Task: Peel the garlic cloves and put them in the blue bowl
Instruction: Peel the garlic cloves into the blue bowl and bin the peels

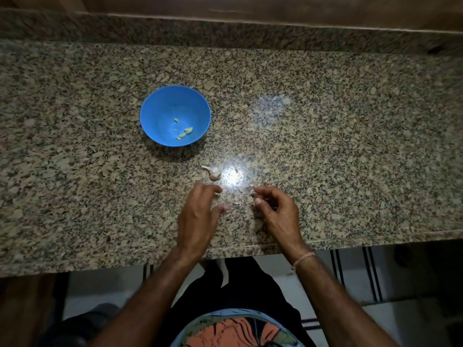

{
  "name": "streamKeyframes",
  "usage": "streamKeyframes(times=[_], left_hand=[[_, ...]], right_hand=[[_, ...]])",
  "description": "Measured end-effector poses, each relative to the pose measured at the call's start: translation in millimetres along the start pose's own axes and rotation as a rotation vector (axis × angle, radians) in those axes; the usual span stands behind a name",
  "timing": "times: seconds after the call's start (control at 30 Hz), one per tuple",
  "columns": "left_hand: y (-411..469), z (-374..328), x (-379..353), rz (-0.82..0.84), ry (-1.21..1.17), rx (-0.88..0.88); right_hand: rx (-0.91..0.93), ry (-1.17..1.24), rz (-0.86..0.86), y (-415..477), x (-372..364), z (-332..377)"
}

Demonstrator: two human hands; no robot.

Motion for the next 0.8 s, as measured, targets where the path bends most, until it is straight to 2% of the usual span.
streamKeyframes(times=[0.1,0.3,0.57,0.67,0.8], left_hand=[[-1.4,-13.5,-29.2,0.094,-0.034,-0.053],[2.4,-14.3,-44.6,0.059,0.040,-0.028],[3.8,-11.4,-47.7,-0.020,0.069,0.125],[2.8,-9.7,-48.1,-0.037,0.054,0.180],[-8.1,-9.7,-34.7,-0.121,-0.015,0.283]], right_hand=[[0.022,-0.038,-0.011,-5.8,4.0,-1.7],[0.040,-0.095,0.013,-10.5,12.6,-6.1],[0.105,-0.173,0.119,6.8,15.0,-0.7],[0.201,-0.305,0.147,10.0,15.7,0.5],[0.324,-0.461,0.270,9.9,-4.0,3.1]])
Point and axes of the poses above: each hand's wrist, its own y-axis towards the middle knuckle, its own x-axis out of the back of the hand, z = x × y, the point moved 8 cm from there along y, towards the middle knuckle, and after that the axes turned 1 degree about x, right-handed, at the moved point
